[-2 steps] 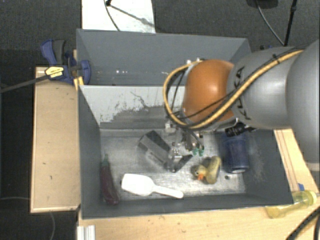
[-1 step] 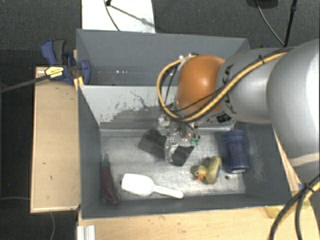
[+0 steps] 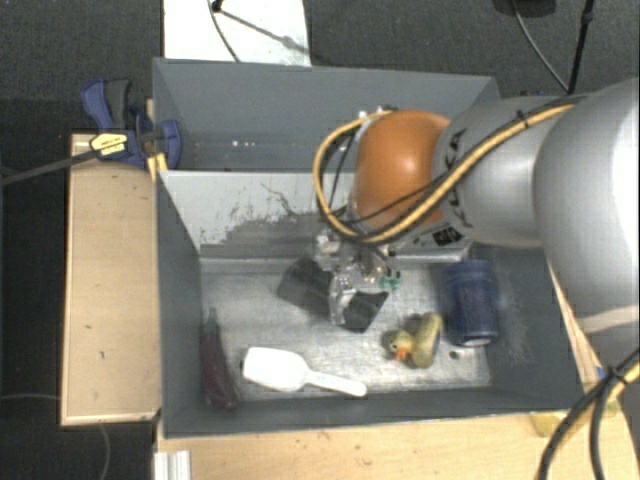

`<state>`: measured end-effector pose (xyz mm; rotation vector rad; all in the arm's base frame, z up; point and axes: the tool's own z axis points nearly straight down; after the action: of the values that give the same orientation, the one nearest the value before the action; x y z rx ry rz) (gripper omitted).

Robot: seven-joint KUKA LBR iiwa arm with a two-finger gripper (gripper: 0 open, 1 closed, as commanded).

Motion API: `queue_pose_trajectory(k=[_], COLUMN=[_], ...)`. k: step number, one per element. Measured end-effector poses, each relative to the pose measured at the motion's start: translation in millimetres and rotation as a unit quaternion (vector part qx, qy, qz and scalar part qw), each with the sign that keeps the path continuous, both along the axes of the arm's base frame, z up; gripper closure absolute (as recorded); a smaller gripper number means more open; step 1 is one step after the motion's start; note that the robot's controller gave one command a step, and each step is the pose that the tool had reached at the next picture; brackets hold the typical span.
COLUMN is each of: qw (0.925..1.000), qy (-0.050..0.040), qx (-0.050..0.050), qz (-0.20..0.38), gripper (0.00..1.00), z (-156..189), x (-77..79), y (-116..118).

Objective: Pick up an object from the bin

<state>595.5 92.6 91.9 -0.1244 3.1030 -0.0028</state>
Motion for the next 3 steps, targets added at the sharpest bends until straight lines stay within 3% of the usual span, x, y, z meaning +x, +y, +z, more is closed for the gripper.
queue_pose_trajectory(k=[3], qw=[1.0], qy=[-0.0019], qx=[0.0], qz=[-0.004], gripper=[1.0], z=[4.1], x=[-6.4], y=[-0.8])
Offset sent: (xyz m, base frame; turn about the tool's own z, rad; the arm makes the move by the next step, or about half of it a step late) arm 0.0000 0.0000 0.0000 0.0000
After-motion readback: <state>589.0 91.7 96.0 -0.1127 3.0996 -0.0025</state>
